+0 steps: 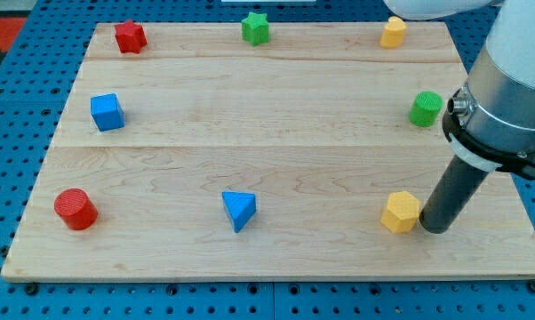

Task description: Move your arm to the bottom of the blue triangle

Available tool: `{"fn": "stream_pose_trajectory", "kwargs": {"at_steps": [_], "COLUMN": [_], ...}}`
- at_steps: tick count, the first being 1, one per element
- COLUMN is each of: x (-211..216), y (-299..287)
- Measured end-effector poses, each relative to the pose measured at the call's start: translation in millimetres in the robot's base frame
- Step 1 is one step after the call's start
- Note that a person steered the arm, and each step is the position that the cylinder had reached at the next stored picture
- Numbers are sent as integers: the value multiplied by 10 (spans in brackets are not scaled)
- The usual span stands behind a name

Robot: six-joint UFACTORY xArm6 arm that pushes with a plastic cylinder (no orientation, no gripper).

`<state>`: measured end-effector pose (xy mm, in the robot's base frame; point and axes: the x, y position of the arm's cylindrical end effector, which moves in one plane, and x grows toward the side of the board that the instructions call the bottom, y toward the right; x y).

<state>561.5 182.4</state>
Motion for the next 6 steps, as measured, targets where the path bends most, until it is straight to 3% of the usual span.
{"fn": "stream_pose_trajectory", "kwargs": {"at_steps": [1, 2, 3, 6], "x": [2, 373, 570, 355], "y": [-35, 141, -111, -1965]}}
